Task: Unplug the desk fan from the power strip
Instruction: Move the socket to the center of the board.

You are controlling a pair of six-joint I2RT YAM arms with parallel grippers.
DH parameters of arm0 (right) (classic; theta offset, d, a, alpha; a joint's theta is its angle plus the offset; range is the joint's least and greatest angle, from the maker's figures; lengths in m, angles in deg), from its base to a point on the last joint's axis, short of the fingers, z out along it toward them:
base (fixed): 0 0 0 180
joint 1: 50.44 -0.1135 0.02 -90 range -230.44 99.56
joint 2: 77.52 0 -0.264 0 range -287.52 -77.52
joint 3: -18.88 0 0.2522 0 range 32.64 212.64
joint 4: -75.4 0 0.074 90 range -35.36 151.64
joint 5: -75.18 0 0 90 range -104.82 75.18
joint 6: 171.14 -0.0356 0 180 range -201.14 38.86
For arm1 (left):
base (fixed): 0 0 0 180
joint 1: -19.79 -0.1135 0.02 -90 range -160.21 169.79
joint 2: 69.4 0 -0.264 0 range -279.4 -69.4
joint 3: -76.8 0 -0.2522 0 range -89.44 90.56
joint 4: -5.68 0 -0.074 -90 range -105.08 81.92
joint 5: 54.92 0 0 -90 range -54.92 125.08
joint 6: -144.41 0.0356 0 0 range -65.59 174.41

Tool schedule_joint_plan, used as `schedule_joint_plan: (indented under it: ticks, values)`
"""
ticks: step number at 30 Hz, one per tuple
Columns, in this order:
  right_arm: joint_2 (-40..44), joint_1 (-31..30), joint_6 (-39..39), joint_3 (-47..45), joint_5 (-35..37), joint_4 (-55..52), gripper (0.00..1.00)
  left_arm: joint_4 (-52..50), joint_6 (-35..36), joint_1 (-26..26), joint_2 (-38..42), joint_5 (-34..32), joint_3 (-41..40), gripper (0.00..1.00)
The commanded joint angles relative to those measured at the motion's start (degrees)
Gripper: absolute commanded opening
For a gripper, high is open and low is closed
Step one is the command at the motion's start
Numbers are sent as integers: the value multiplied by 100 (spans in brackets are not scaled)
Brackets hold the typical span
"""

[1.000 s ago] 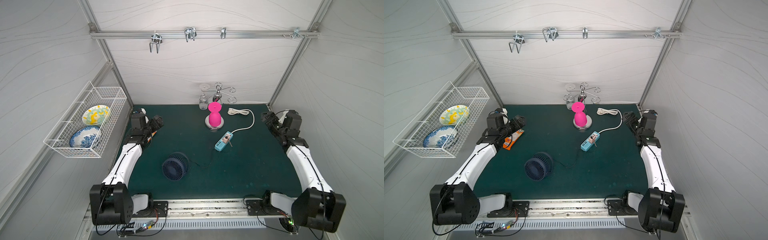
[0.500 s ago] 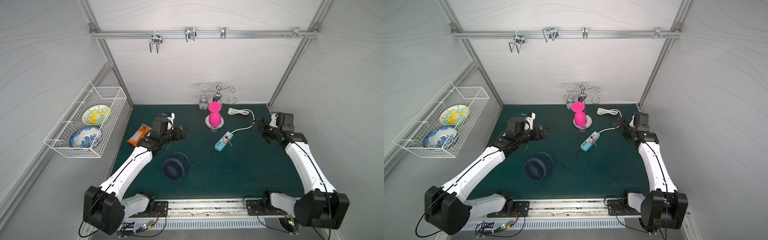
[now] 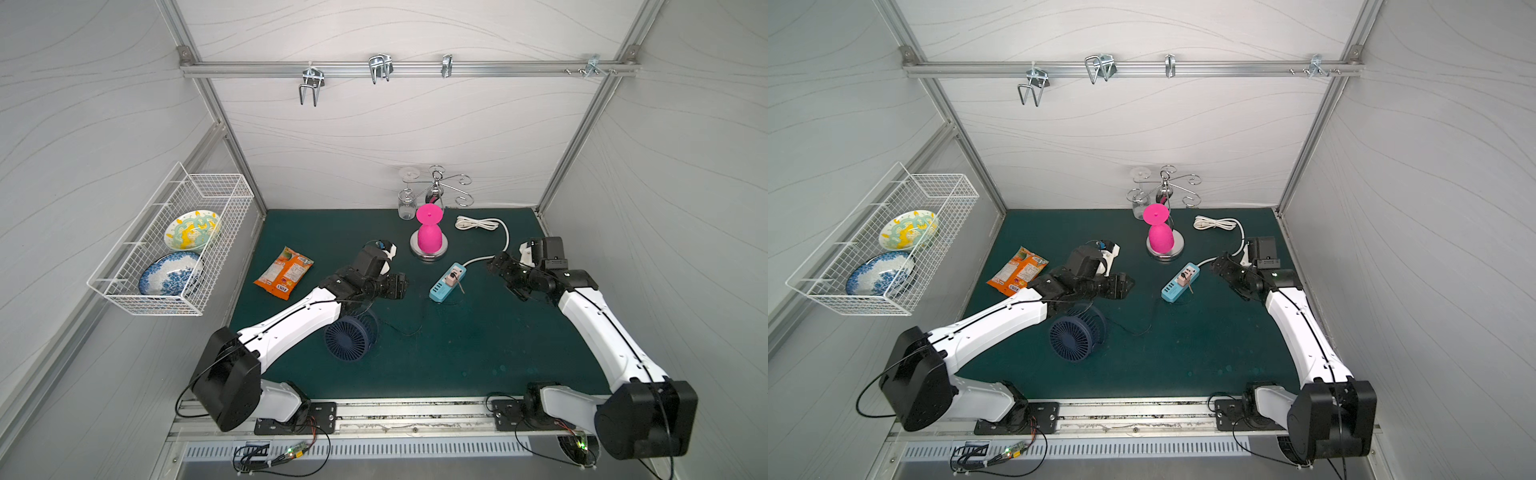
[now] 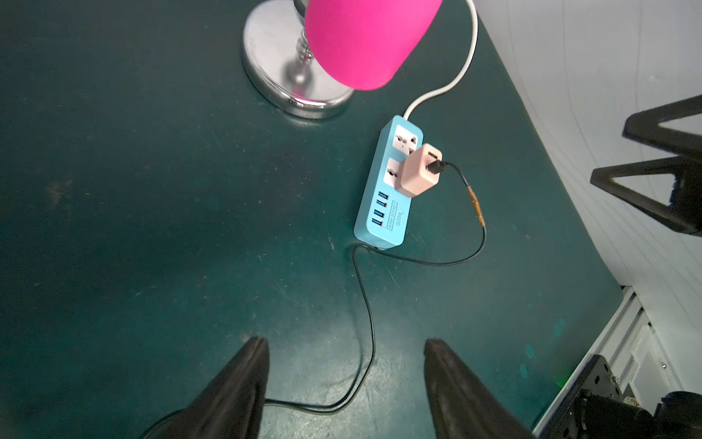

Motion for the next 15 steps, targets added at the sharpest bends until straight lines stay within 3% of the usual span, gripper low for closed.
schedule_joint_plan:
  ticks: [1,10,15]
  values:
    - [227,-68,37,-138,-115,-70,95,521,97,131,-301,-199,364,69]
    - [486,-108,-27,-474,-224,-36,95,1144,516,480,-1583,-570,840,75]
    - [593,-101,21,-488,-140,-79,96,1231,984,733,-2148,-1024,1132,71]
